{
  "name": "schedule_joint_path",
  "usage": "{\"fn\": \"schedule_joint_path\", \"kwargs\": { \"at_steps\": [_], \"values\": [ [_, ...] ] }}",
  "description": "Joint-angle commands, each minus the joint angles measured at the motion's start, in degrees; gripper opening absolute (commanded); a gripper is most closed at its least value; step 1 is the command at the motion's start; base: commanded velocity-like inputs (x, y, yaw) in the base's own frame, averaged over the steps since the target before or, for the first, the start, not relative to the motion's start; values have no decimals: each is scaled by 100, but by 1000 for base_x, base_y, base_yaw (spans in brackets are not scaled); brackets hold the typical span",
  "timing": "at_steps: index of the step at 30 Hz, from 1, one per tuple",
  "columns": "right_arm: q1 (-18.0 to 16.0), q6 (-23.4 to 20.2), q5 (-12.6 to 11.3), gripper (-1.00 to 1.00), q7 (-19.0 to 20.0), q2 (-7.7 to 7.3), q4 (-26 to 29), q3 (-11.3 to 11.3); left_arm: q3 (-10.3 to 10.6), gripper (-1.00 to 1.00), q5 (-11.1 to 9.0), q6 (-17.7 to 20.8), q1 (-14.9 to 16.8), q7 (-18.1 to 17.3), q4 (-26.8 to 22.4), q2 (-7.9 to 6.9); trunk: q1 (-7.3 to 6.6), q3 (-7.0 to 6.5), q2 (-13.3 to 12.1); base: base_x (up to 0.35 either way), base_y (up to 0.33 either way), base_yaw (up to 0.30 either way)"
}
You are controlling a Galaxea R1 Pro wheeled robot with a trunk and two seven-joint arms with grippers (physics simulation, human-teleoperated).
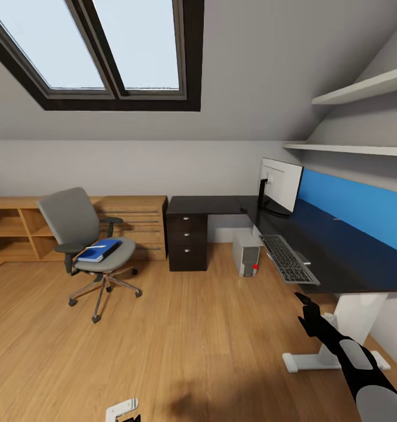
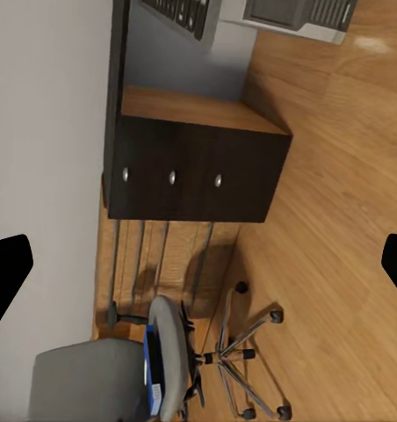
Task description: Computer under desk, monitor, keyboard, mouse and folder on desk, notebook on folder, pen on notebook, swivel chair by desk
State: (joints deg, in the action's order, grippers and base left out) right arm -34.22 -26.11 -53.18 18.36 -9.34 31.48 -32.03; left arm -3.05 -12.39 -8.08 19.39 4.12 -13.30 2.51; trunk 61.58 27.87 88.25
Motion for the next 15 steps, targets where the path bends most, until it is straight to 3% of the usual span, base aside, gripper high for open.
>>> {"fn": "schedule_joint_path", "kwargs": {
  "at_steps": [1, 15],
  "values": [
    [-6, -45, -19, 100, 11, 2, -1, -28, -29, 100, -6, -16, 4, 1, 3, 4, 0, 6, 3, 0, 0, 0],
    [-6, -35, -17, 100, 25, 3, -1, -25, -29, 100, -4, -17, 4, 1, 3, -1, 0, 6, 3, 0, 0, 0]
  ]
}}
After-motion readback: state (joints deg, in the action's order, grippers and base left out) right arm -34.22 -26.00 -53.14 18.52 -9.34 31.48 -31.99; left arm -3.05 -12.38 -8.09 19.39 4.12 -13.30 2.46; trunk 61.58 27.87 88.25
